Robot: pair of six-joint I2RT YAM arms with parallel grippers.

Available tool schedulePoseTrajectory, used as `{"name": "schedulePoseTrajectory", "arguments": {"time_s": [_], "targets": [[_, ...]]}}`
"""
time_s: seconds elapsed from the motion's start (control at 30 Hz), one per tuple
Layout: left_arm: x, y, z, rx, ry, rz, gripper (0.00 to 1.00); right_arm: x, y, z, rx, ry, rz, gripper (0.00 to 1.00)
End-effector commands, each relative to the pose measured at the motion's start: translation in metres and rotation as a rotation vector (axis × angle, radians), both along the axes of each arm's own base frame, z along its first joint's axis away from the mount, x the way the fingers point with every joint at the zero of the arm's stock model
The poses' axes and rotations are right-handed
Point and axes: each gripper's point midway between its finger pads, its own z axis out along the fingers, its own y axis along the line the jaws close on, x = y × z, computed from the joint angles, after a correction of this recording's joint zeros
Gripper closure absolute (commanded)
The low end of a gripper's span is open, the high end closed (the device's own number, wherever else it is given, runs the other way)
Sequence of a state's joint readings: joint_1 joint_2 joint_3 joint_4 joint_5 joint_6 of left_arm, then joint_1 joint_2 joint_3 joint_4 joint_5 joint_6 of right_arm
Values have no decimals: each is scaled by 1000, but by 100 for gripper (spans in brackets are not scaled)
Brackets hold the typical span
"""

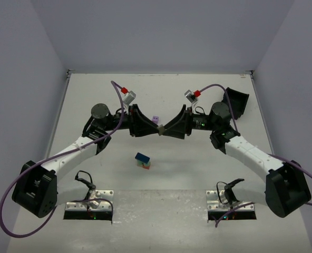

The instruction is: Build the wood block tower

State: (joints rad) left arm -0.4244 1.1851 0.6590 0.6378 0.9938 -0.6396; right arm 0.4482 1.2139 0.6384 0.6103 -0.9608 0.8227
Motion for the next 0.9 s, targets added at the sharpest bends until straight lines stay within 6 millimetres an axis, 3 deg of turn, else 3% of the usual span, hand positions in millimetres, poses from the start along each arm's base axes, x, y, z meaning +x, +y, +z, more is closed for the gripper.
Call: {"name": "schedulePoseTrajectory", "arguments": {"time_s": [0.0, 0.4, 0.87], "targets": [[-2, 5, 11, -16, -81, 27, 100, 2, 6, 26, 52, -81, 12, 40], [1, 5, 9, -7, -76, 41, 100, 7, 11, 39, 78, -80, 22, 42], [12, 6, 6, -4, -72, 110, 100, 5, 11, 31, 43, -39, 22, 78]]}}
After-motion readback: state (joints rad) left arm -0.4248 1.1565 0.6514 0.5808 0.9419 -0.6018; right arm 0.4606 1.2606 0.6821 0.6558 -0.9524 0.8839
